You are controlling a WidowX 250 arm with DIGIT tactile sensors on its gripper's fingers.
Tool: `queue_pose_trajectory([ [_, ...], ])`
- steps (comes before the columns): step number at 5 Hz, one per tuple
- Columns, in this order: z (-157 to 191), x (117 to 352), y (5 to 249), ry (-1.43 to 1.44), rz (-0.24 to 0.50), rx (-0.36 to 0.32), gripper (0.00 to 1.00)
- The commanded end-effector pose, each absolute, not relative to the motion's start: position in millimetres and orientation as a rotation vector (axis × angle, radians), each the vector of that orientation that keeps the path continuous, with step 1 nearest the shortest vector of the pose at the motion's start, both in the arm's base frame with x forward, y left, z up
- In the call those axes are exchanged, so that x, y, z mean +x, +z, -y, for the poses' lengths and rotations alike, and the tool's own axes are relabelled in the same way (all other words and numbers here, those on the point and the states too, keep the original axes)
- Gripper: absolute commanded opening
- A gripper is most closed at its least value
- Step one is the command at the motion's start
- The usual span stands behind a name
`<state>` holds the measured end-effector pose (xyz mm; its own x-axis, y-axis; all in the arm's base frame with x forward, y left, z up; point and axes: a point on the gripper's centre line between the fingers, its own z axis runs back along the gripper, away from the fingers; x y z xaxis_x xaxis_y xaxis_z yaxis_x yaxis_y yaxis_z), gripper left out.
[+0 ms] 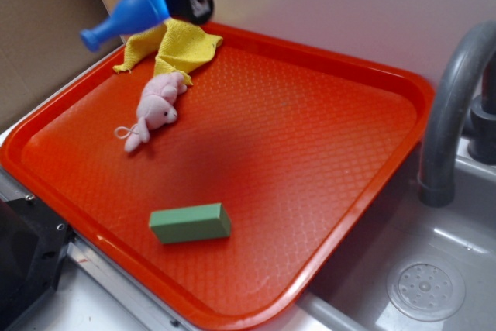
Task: Grab the blue bottle.
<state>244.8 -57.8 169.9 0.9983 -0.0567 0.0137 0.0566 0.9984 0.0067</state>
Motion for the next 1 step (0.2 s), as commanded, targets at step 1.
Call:
queue_pose_trajectory([
  [1, 53.7, 232.6, 203.8, -0.122, 0.156, -0.05, 0.0],
])
